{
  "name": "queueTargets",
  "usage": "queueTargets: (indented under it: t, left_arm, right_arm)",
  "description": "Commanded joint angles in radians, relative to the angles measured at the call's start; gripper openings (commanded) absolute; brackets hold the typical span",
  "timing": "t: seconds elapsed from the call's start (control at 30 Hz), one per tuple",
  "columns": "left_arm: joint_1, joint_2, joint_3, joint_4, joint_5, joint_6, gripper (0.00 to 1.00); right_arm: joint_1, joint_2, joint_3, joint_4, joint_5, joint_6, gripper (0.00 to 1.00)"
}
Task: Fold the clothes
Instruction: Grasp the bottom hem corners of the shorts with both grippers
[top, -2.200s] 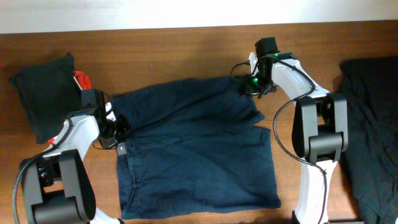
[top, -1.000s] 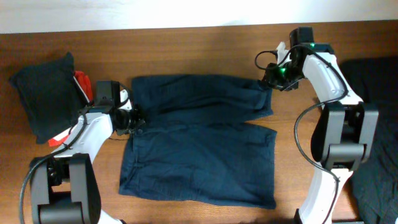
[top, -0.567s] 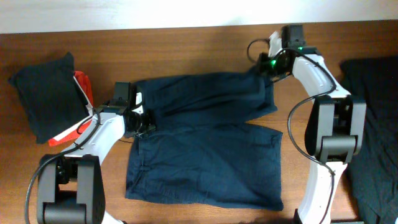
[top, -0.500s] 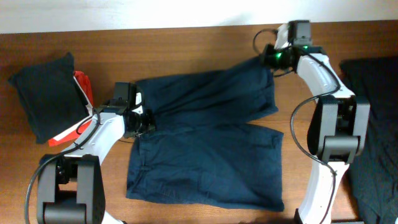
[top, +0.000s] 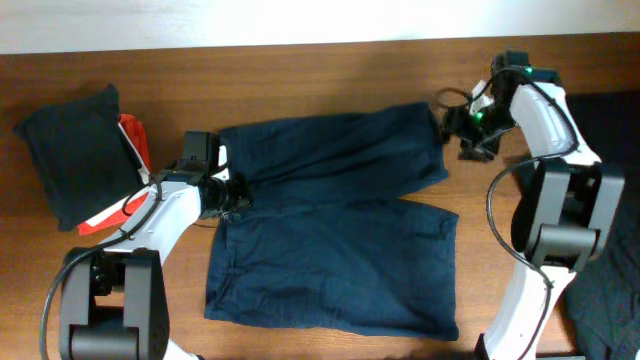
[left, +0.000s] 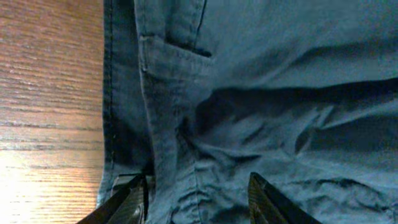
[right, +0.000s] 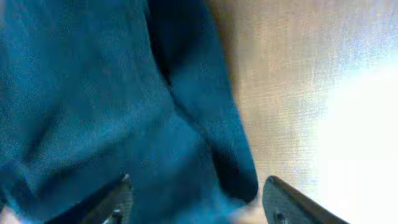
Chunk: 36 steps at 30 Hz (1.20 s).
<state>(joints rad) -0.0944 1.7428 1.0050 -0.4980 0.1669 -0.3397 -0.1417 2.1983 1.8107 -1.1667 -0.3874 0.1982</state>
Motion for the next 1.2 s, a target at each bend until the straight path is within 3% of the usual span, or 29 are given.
queueTargets:
  t: [0.0, 0.13, 0.23, 0.27, 0.43, 0.57, 0.67, 0.9, 1.0, 1.17]
  left_arm:
    - [-0.003, -0.002, -0.008, 0.0, -0.007, 0.005, 0.51]
    - [-0.003, -0.002, -0.008, 0.0, -0.007, 0.005, 0.51]
    - [-0.003, -0.002, -0.008, 0.0, -0.007, 0.005, 0.51]
    - [-0.003, -0.002, -0.008, 0.0, -0.007, 0.005, 0.52]
    - [-0.001, -0.002, -0.006, 0.016, -0.007, 0.006, 0.57]
    - [0.005, -0.009, 0.05, -0.003, -0.008, 0.137, 0.61]
    - [0.006, -0.032, 0.138, -0.105, -0.051, 0.155, 0.72]
    - [0.006, -0.112, 0.193, -0.417, -0.068, 0.154, 0.75]
    - [0.006, -0.113, 0.187, -0.591, -0.06, 0.14, 0.74]
    - [0.005, -0.113, 0.127, -0.666, -0.043, 0.14, 0.74]
  right_arm:
    - [0.015, -0.043, -0.042, -0.093, 0.001, -0.143, 0.68]
    - [0.025, -0.043, -0.159, -0.073, 0.071, -0.142, 0.55]
    - [0.023, -0.043, -0.261, 0.0, 0.08, -0.119, 0.21]
    - [0.022, -0.043, -0.278, 0.021, 0.097, -0.091, 0.04]
    - [0.005, -0.046, -0.234, 0.018, 0.243, 0.029, 0.04]
    - [-0.03, -0.091, -0.126, -0.109, 0.242, 0.028, 0.08]
    - [-0.037, -0.213, -0.122, -0.151, 0.243, 0.028, 0.09]
    - [-0.037, -0.451, -0.13, -0.322, 0.242, 0.074, 0.12]
    - [-0.037, -0.582, -0.225, -0.348, 0.242, 0.086, 0.14]
    - [-0.033, -0.792, -0.539, -0.293, 0.194, 0.141, 0.25]
